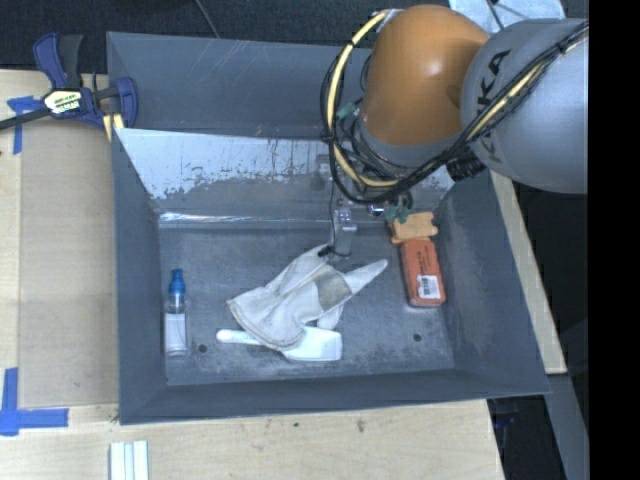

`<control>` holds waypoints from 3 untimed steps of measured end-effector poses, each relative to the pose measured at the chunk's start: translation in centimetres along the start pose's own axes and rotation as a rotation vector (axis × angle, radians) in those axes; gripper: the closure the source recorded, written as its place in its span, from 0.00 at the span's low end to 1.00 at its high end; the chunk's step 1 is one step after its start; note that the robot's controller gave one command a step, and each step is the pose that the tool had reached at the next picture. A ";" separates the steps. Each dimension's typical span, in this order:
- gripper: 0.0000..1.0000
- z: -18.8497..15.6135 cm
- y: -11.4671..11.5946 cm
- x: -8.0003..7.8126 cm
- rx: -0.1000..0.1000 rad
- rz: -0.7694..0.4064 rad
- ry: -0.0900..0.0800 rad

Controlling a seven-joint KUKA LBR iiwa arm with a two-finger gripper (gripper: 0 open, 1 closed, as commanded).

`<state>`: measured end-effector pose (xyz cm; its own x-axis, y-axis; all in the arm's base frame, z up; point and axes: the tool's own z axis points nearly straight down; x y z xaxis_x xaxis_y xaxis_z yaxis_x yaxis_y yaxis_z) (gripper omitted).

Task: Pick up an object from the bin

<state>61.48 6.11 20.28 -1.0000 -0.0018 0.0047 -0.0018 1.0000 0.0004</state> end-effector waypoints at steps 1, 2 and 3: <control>0.00 -0.5 0.0 -0.1 0.000 0.001 -0.009; 0.00 4.4 -0.4 -0.3 0.000 -0.023 -0.015; 0.00 9.1 -0.4 0.7 0.001 -0.205 -0.007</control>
Offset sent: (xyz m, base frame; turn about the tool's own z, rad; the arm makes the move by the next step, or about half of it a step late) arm 0.0000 -0.0060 -0.0840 -0.0398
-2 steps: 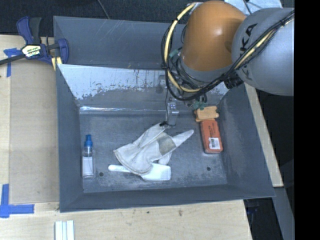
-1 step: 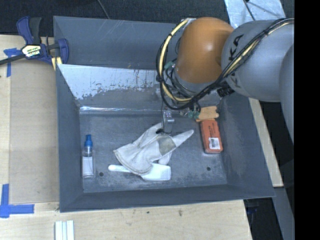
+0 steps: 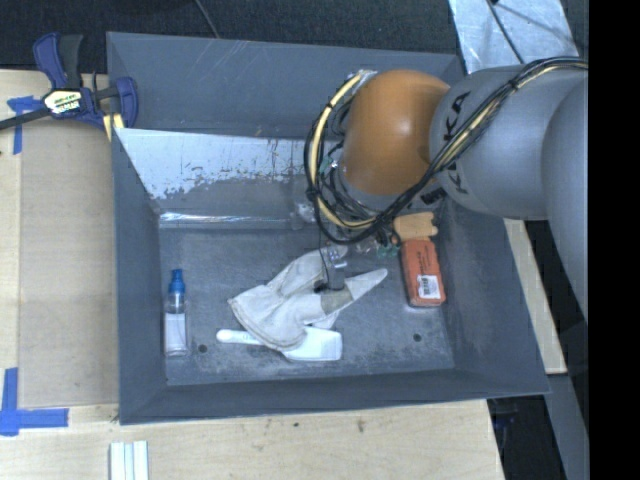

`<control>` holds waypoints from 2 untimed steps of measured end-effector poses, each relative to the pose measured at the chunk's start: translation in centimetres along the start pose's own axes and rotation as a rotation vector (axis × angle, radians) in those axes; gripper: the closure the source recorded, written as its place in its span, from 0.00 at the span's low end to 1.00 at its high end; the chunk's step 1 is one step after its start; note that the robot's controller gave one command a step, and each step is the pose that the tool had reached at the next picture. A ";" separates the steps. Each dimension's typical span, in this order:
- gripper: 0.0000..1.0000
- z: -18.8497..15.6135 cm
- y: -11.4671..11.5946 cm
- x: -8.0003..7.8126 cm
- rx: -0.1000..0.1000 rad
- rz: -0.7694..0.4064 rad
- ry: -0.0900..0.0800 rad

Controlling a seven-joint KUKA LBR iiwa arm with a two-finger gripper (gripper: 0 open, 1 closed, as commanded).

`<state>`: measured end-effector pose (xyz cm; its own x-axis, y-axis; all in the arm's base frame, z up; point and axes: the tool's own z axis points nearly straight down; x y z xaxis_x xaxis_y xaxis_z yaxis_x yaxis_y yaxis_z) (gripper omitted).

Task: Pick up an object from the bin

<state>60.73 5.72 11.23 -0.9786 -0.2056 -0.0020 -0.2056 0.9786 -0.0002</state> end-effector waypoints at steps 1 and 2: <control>1.00 3.8 0.9 0.6 0.001 -0.078 -0.006; 1.00 3.8 0.9 0.6 0.000 -0.077 -0.006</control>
Offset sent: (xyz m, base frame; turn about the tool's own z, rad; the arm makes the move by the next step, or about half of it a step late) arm 0.0000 0.0000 0.0000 0.0000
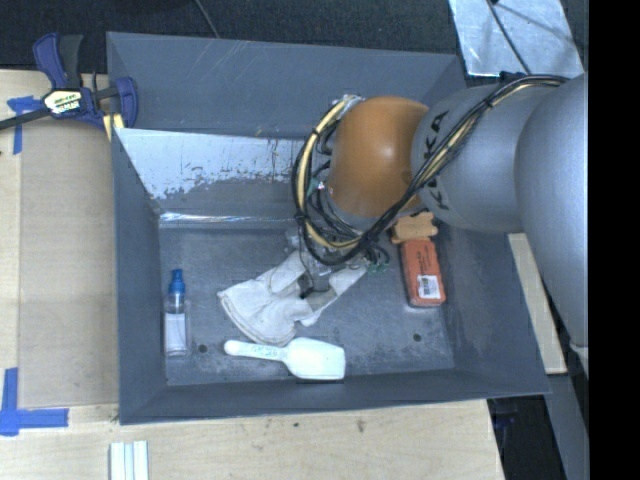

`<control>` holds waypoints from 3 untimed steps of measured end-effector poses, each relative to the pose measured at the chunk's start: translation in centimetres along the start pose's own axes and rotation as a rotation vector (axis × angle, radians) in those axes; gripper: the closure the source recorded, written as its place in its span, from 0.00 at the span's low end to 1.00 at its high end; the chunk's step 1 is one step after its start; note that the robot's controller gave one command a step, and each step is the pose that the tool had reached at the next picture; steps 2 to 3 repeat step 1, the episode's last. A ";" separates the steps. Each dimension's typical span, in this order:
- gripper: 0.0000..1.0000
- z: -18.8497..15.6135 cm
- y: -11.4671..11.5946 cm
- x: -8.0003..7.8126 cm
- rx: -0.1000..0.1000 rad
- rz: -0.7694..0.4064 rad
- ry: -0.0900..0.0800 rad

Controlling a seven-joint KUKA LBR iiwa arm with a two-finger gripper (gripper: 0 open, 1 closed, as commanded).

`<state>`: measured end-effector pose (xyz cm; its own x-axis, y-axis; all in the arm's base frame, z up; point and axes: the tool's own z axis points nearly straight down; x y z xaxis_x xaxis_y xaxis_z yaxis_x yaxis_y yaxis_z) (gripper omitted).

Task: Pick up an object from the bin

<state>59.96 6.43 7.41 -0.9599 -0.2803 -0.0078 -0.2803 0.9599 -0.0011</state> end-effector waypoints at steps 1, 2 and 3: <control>1.00 -14.0 -1.9 0.7 0.000 -0.006 0.004; 1.00 -14.0 -1.9 0.7 0.000 -0.006 0.004; 1.00 -14.0 -1.9 0.7 0.000 -0.006 0.004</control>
Offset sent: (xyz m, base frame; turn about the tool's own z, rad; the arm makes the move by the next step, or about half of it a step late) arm 0.0000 0.0000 0.0000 0.0000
